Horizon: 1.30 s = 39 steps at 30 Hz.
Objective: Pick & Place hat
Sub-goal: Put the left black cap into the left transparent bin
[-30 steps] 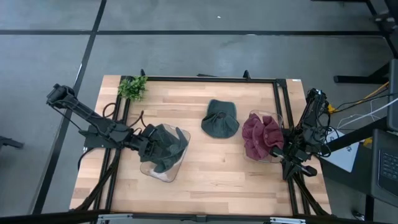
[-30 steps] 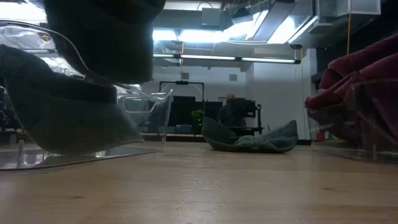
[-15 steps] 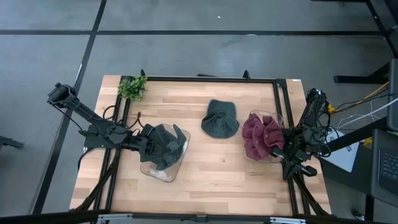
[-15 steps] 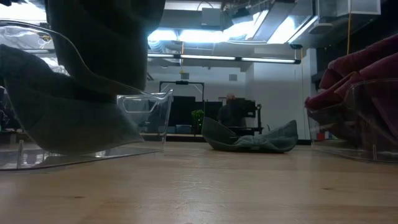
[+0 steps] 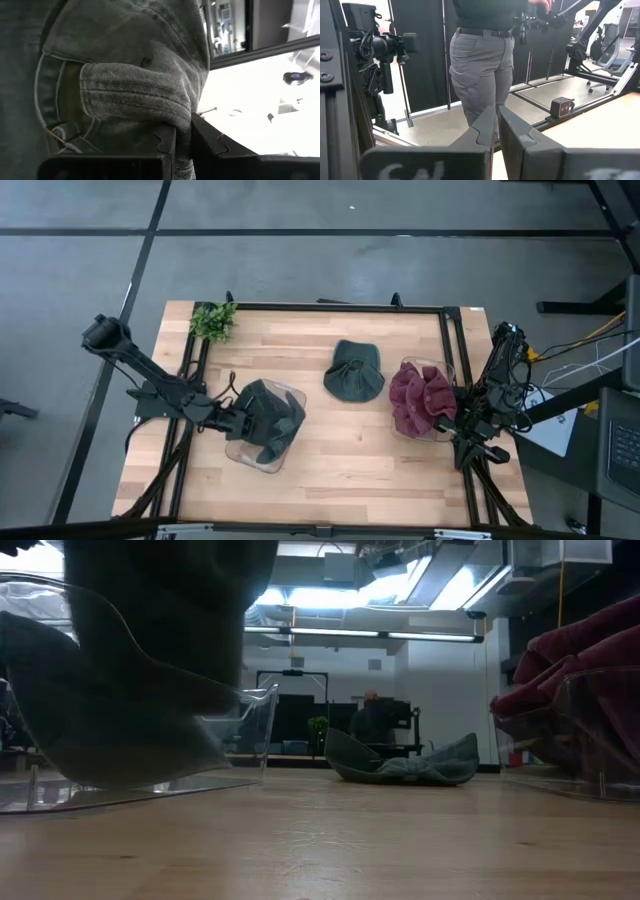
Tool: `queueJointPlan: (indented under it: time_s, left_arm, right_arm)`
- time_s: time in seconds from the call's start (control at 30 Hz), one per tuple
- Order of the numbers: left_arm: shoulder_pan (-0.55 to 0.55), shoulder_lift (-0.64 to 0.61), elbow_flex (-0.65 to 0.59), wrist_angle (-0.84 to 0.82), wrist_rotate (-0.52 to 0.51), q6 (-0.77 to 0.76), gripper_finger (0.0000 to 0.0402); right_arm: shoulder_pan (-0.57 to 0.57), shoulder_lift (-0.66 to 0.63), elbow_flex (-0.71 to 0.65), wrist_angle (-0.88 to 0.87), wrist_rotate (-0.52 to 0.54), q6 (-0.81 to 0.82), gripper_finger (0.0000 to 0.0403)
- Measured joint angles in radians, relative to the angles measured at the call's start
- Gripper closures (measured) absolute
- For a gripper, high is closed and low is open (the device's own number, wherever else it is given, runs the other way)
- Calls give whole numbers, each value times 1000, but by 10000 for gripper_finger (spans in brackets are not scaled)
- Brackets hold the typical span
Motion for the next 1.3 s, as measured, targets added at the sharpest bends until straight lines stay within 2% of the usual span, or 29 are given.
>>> queueJointPlan:
  time_s: [0.23, 0.5, 1.0, 1.3]
  left_arm:
    - [-17, 13, -71, 4, -5, -64, 374]
    - [-27, 13, -118, 29, -18, -68, 368]
    - [-27, 7, -119, 74, -21, -46, 311]
    - [-17, -43, -104, -55, -2, -41, 255]
  right_arm:
    - [0, 0, 0, 0, 0, 0, 379]
    - [0, 0, 0, 0, 0, 0, 379]
    - [0, 0, 0, 0, 0, 0, 379]
    - [0, 0, 0, 0, 0, 0, 379]
